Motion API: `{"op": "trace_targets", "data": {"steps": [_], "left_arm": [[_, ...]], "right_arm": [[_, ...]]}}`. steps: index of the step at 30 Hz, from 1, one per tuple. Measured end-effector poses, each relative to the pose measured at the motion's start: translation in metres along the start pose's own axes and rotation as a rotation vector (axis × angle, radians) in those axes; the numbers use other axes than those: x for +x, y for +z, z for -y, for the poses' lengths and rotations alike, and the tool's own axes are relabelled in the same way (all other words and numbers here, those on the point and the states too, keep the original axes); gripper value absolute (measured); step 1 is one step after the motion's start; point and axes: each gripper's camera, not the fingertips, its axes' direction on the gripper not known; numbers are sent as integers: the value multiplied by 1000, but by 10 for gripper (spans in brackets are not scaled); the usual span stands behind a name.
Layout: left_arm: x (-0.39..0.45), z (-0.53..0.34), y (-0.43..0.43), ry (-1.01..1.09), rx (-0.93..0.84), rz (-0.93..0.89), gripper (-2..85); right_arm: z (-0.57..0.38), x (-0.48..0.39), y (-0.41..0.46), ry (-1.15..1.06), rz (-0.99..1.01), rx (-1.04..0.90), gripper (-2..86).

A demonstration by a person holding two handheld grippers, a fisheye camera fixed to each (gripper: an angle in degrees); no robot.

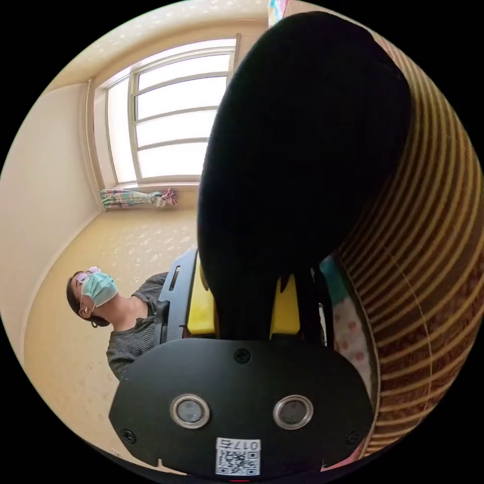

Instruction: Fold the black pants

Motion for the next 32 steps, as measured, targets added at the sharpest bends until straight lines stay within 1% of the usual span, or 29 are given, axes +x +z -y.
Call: {"op": "trace_targets", "data": {"steps": [2, 3, 5, 6, 8, 9, 10, 11, 12, 13, 14, 15, 17, 18, 19, 20, 21, 22, 23, 24, 25, 26, 28, 29, 30, 31, 32], "left_arm": [[18, 1, -64, 44, -32, 87, 133], [23, -1, -82, 50, -27, 108, 133], [41, -12, -164, 56, 5, 182, 132], [47, -15, -186, 60, 14, 206, 133], [83, -29, -271, 93, 47, 336, 135], [93, -32, -291, 99, 58, 371, 136], [111, -38, -331, 105, 81, 439, 141], [125, -43, -369, 101, 103, 511, 152], [129, -45, -388, 84, 115, 548, 159], [128, -48, -424, 10, 160, 614, 172], [121, -57, -460, -94, 250, 691, 181], [117, -63, -477, -144, 300, 731, 181], [96, -100, -514, -320, 481, 893, 178], [91, -111, -514, -333, 519, 913, 177], [84, -135, -502, -299, 587, 911, 151], [77, -160, -475, -225, 636, 881, 125], [71, -172, -457, -184, 649, 861, 112], [59, -194, -417, -118, 655, 812, 88], [47, -217, -371, -52, 642, 741, 68], [41, -230, -348, -24, 640, 703, 56], [31, -255, -302, 17, 653, 628, 31], [24, -278, -260, 48, 670, 557, 14], [15, -307, -204, 42, 701, 450, 0], [11, -321, -174, 10, 723, 387, -4], [11, -326, -162, -8, 736, 363, -6], [12, -333, -142, -41, 769, 328, -8], [18, -338, -129, -73, 813, 309, -8]], "right_arm": [[28, -20, 35, -78, -2, -24, 161], [51, -36, 58, -120, -14, -34, 152], [90, -62, 98, -180, -25, -55, 144], [119, -80, 127, -217, -13, -73, 143], [162, -106, 170, -271, 10, -93, 144], [190, -126, 199, -312, 23, -97, 147], [218, -145, 226, -350, 33, -93, 153], [232, -154, 240, -360, 38, -89, 156], [260, -166, 265, -346, 41, -71, 165], [286, -171, 290, -299, 26, -33, 173], [297, -171, 301, -272, 11, -13, 177], [314, -167, 322, -232, -30, 16, 178], [321, -149, 341, -166, -64, 29, 153], [311, -138, 342, -149, -60, 42, 116], [288, -130, 334, -182, -64, 60, 65], [274, -126, 328, -203, -79, 60, 39], [242, -116, 315, -242, -137, 34, 30], [207, -103, 298, -244, -209, -6, 22], [187, -96, 287, -240, -241, -21, 19], [144, -82, 261, -208, -295, -30, 14], [95, -70, 228, -147, -336, 1, 9], [70, -66, 211, -112, -349, 24, 8], [-30, -61, 146, 81, -406, 147, 5], [-54, -64, 131, 130, -423, 192, 5], [-101, -79, 105, 208, -466, 302, 4], [-140, -103, 87, 254, -526, 406, 4], [-157, -118, 81, 262, -568, 451, 4]]}}
